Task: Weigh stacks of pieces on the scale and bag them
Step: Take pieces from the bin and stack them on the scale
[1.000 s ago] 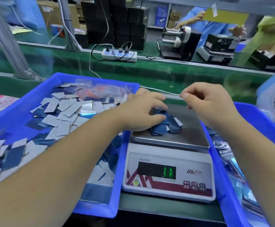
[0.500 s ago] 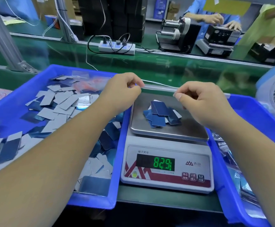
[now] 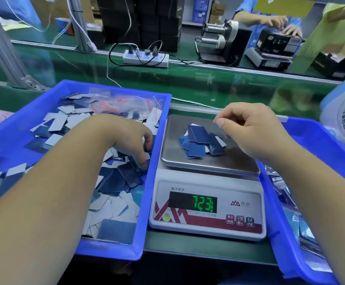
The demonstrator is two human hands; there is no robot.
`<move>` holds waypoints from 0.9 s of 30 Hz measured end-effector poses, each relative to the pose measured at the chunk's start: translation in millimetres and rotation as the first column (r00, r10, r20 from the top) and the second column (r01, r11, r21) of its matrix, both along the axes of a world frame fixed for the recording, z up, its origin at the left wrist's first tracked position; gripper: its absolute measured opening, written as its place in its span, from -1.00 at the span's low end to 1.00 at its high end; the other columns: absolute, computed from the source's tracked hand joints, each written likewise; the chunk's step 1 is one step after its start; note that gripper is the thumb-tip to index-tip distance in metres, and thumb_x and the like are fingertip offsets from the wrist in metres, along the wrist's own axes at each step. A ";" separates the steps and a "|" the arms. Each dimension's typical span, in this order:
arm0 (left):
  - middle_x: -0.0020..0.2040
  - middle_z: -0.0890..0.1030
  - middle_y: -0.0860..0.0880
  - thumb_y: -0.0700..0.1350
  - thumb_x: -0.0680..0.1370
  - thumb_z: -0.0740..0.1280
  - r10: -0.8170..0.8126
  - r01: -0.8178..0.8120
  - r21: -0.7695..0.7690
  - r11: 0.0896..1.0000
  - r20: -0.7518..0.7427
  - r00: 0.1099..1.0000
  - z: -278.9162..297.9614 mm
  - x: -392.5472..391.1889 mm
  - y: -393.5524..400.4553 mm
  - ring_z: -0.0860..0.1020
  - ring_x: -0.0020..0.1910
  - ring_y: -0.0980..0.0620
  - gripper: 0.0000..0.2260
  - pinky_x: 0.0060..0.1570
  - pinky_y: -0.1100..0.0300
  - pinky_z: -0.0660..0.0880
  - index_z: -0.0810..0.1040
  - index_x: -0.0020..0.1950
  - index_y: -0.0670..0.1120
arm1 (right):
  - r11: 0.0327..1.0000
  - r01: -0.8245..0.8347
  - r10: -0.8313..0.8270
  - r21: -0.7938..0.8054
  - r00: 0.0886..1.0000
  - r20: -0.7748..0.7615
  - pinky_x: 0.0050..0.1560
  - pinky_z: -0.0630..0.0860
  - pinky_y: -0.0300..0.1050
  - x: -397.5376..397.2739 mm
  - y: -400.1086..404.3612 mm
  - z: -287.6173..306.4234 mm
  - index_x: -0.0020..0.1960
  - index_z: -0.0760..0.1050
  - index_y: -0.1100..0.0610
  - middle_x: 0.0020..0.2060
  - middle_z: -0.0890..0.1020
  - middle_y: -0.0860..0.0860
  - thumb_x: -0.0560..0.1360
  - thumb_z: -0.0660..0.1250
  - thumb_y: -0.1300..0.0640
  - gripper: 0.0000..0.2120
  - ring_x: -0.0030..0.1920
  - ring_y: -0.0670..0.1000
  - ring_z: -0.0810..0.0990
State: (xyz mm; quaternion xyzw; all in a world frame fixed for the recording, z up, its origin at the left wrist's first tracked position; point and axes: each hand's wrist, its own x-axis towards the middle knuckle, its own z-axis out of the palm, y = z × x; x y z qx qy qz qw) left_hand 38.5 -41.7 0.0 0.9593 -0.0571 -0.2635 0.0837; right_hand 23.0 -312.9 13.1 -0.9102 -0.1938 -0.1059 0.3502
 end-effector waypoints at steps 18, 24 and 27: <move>-0.17 0.59 0.15 0.05 0.31 0.63 -0.095 0.102 0.094 0.990 -0.077 0.992 6.1 -4.6 -4.1 0.52 -0.20 0.11 -0.69 -0.22 0.20 0.43 0.63 -0.04 0.03 | 0.997 0.017 -0.020 -0.078 0.999 -0.031 -0.40 0.34 -0.42 2.5 0.4 -3.9 -0.24 0.56 -0.09 -0.40 0.58 -0.25 0.54 0.35 0.09 -0.80 -0.40 -0.21 0.47; -0.37 0.55 0.13 0.00 0.35 0.61 -0.047 0.047 -0.027 0.999 -0.001 0.999 8.8 -3.8 4.2 0.47 -0.31 0.08 -0.76 -0.29 0.19 0.37 0.57 -0.21 -0.01 | 0.998 0.008 -0.010 -0.068 0.999 -0.043 -0.36 0.39 -0.34 0.9 1.1 -2.9 -0.25 0.57 -0.09 -0.39 0.60 -0.21 0.54 0.36 0.10 -0.80 -0.40 -0.19 0.47; -0.33 0.55 0.10 -0.03 0.40 0.58 0.092 -0.063 -0.196 0.979 0.143 0.985 11.2 -0.7 9.1 0.45 -0.33 0.06 -0.79 -0.32 0.20 0.32 0.55 -0.20 0.00 | 0.997 0.029 -0.032 -0.073 0.999 -0.039 -0.32 0.41 -0.21 1.2 0.2 -1.8 -0.24 0.58 -0.08 -0.38 0.61 -0.17 0.54 0.35 0.10 -0.80 -0.39 -0.17 0.48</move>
